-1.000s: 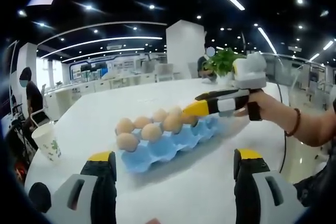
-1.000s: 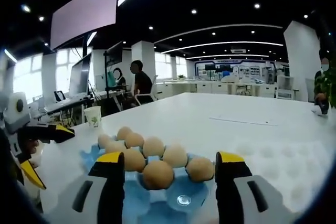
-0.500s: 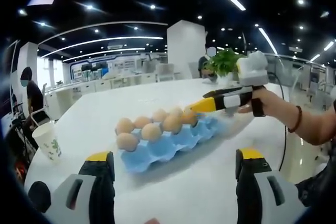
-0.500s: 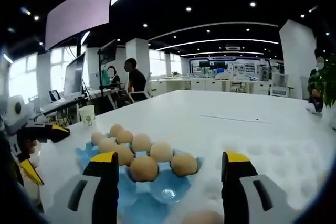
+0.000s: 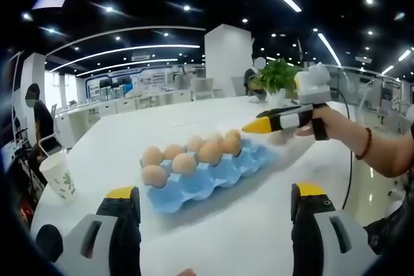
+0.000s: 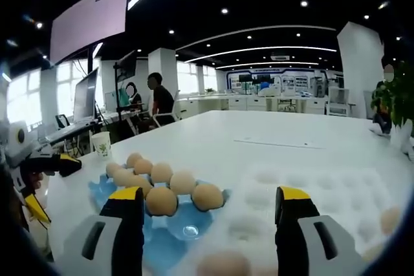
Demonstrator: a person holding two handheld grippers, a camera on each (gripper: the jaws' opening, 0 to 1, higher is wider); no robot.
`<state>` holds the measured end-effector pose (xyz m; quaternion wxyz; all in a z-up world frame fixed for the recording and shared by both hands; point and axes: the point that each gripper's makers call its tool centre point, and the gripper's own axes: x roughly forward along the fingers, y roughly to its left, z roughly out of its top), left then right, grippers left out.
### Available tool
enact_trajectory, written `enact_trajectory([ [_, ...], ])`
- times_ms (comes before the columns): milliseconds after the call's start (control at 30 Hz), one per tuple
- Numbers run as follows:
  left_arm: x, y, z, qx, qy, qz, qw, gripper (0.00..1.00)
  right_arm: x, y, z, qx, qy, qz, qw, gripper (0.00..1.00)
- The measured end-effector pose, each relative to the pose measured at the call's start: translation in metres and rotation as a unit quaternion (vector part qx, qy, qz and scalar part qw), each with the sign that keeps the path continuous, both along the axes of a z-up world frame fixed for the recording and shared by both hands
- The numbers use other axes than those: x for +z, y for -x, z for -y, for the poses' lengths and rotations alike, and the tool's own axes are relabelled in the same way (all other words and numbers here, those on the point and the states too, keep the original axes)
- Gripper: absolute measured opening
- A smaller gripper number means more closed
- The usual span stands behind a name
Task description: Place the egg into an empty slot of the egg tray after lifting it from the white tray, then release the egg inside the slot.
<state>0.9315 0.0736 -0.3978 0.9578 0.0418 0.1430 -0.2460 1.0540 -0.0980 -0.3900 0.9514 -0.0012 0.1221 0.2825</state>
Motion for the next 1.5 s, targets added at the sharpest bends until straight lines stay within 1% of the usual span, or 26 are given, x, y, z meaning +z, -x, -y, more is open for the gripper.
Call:
enact_trajectory([
  [233, 0.002, -0.001, 0.002, -0.003, 0.0, 0.001, 1.0, 1.0, 0.004, 0.0, 0.009, -0.004, -0.004, 0.005, 1.0, 0.86],
  [333, 0.003, -0.001, 0.003, -0.005, 0.0, 0.002, 1.0, 1.0, 0.004, 0.0, 0.012, -0.003, 0.001, 0.009, 1.0, 0.86],
  [800, 0.003, -0.002, 0.009, -0.01, 0.0, 0.001, 1.0, 1.0, 0.005, -0.004, 0.045, -0.031, 0.006, 0.01, 0.9994, 0.86],
  [1000, 0.002, -0.003, 0.011, -0.011, -0.002, 0.0, 0.9999, 1.0, 0.002, -0.004, 0.06, -0.043, 0.01, 0.008, 0.999, 0.86],
  [1500, 0.002, -0.003, 0.011, -0.01, -0.004, -0.001, 0.9999, 1.0, -0.001, -0.004, 0.084, -0.061, 0.014, 0.006, 0.998, 0.85],
])
